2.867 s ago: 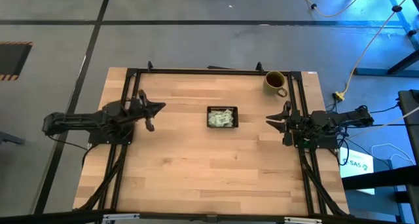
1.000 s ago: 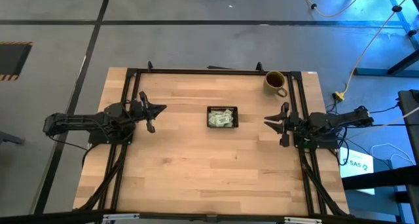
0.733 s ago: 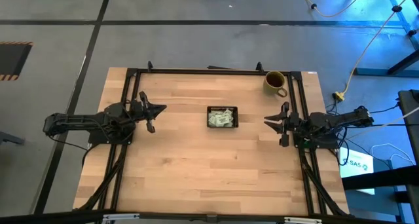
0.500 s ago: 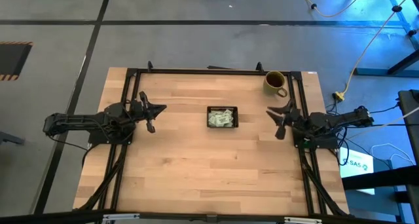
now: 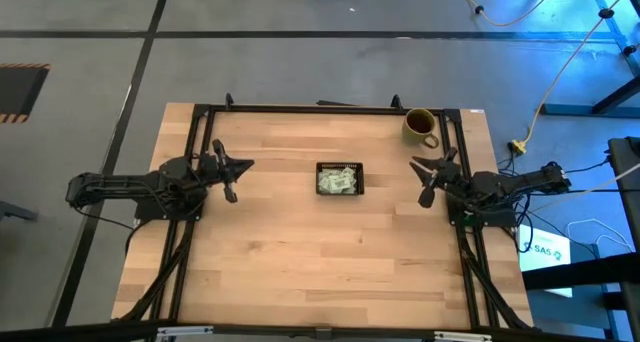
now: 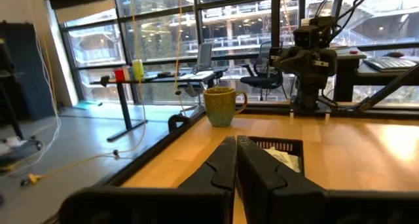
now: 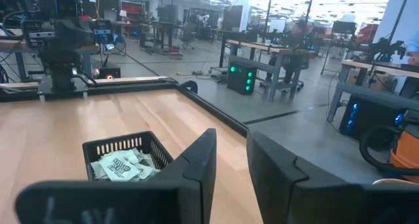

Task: Pick and place Stevia / Truvia into bins
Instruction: Return to Home Position

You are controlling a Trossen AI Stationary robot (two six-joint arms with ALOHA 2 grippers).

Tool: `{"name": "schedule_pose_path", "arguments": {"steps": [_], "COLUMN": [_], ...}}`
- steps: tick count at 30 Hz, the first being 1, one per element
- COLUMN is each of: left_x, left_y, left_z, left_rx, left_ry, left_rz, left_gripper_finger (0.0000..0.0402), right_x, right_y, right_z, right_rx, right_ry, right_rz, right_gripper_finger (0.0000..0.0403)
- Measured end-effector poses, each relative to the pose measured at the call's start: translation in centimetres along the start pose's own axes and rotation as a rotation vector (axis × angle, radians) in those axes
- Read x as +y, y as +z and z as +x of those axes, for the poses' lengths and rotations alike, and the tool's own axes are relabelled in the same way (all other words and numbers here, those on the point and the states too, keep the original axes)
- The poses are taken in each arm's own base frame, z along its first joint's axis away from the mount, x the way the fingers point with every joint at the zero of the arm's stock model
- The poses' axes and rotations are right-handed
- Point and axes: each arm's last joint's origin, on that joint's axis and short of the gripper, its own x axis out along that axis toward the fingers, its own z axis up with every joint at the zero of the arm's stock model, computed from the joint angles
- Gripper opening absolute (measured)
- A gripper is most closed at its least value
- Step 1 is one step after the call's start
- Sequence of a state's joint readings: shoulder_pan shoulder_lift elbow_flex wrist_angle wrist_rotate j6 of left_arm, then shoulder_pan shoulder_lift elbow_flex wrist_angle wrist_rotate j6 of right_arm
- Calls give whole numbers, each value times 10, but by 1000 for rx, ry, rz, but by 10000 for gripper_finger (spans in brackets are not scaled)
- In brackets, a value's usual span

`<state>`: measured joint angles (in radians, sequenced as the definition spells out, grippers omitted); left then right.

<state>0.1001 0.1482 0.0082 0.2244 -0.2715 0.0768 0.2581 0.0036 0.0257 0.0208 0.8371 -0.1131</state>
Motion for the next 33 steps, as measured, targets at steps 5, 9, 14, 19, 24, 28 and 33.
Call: {"name": "schedule_pose_path", "arguments": {"steps": [5,9,14,19,24,28,33], "left_x": [2,2,2,2,2,2,2], "left_y": [0,-2,-2,-2,-2,-2,-2], "left_z": [0,0,0,0,0,0,0], "left_rx": [7,21,22,22,22,22,22], "left_ry": [55,85,85,85,85,85,85], "left_rz": [16,20,20,20,20,20,20], "left_gripper_finger": [10,7,8,11,7,7,11], "right_x": [0,0,0,0,0,0,0], "right_y": [0,0,0,0,0,0,0], "right_z": [0,0,0,0,0,0,0], "right_rx": [0,0,0,0,0,0,-1], "right_ry": [0,0,0,0,0,0,0], "right_rz": [3,3,1,0,0,0,0], "right_gripper_finger": [90,90,90,90,90,90,90]}}
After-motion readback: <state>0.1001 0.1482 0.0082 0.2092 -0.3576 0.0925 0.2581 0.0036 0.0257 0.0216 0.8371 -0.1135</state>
